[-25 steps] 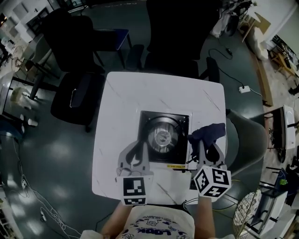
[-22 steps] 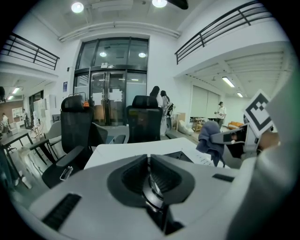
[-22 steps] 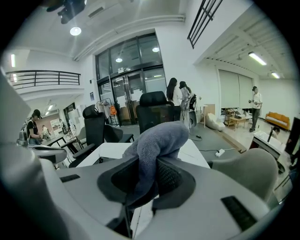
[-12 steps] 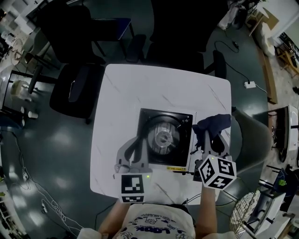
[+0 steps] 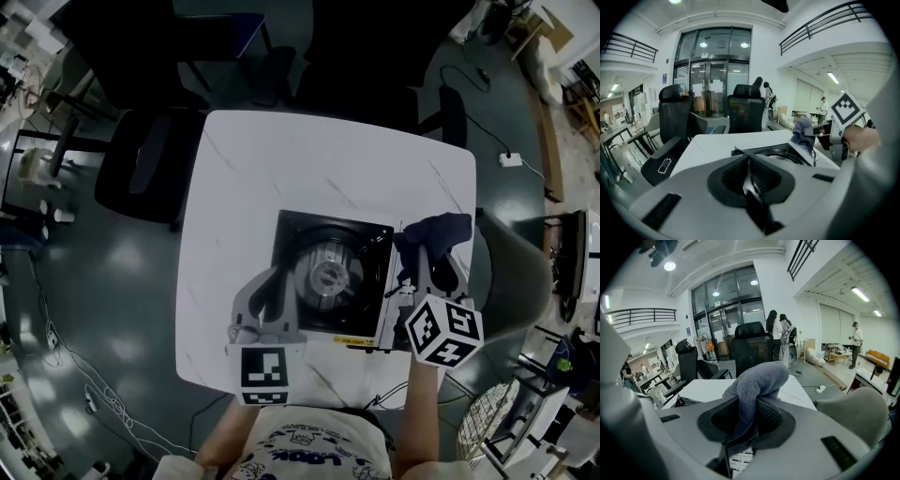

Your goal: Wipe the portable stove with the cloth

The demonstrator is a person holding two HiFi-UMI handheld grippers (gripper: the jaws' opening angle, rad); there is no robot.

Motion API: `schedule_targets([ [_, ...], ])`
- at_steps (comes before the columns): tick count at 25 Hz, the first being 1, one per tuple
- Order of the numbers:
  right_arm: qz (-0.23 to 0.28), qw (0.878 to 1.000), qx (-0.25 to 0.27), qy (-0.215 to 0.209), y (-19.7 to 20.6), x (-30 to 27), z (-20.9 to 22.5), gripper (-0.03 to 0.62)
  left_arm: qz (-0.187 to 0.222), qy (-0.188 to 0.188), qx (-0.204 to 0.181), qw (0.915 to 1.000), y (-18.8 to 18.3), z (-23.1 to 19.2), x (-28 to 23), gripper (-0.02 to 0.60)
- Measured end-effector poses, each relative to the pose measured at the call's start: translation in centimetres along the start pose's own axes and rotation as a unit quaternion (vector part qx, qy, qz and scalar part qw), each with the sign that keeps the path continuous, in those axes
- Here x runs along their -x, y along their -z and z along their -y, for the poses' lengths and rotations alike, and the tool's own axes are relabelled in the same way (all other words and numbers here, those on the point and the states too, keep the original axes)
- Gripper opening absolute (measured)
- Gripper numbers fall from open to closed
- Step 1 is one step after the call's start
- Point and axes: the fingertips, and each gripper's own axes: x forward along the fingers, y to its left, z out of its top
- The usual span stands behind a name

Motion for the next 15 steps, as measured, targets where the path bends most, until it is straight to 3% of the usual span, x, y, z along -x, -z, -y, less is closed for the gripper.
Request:
schedule_targets([
  [15, -0.042, 0.999, 0.034, 0.009, 2.0, -2.5, 1.0, 0.097, -0.014, 0.0, 0.009, 0.9999, 1.4, -0.1, 0.3, 0.031],
])
